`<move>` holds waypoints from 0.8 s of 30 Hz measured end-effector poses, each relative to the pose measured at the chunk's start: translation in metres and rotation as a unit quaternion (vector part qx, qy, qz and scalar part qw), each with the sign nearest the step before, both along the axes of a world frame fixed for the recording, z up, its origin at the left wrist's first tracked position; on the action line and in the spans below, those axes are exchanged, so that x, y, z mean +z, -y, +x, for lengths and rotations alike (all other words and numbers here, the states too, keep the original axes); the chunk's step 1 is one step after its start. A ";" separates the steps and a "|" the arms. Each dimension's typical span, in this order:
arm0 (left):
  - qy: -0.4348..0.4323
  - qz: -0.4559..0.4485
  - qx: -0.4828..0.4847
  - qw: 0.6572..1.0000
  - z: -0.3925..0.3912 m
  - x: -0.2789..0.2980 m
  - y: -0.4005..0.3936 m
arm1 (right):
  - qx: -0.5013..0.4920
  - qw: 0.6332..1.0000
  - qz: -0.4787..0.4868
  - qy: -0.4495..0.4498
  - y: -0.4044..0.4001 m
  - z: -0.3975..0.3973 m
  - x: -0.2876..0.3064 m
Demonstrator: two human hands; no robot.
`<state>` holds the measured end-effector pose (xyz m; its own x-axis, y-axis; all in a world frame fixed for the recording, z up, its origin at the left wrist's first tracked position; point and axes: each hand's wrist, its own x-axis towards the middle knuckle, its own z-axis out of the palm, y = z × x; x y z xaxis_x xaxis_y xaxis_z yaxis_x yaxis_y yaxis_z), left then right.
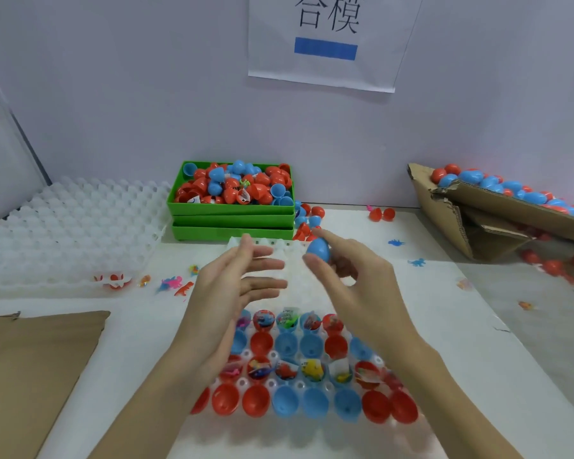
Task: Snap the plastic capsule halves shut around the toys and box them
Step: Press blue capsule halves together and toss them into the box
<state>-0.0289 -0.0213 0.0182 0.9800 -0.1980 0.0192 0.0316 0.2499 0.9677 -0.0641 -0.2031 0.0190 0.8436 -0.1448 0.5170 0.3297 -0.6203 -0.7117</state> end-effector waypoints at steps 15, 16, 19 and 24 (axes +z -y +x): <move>-0.004 0.003 0.020 1.000 0.000 0.005 -0.005 | -0.094 0.967 0.216 -0.095 0.135 0.031 0.014; -0.002 0.006 0.018 1.000 0.000 0.005 -0.004 | -0.121 0.980 0.119 -0.106 0.133 0.025 0.004; -0.001 0.011 0.016 1.000 0.000 0.005 -0.003 | -0.116 0.972 -0.090 -0.183 0.127 0.012 -0.010; 0.011 0.029 0.010 0.999 -0.002 0.005 -0.003 | -0.087 0.953 -0.145 -0.250 0.124 0.002 -0.004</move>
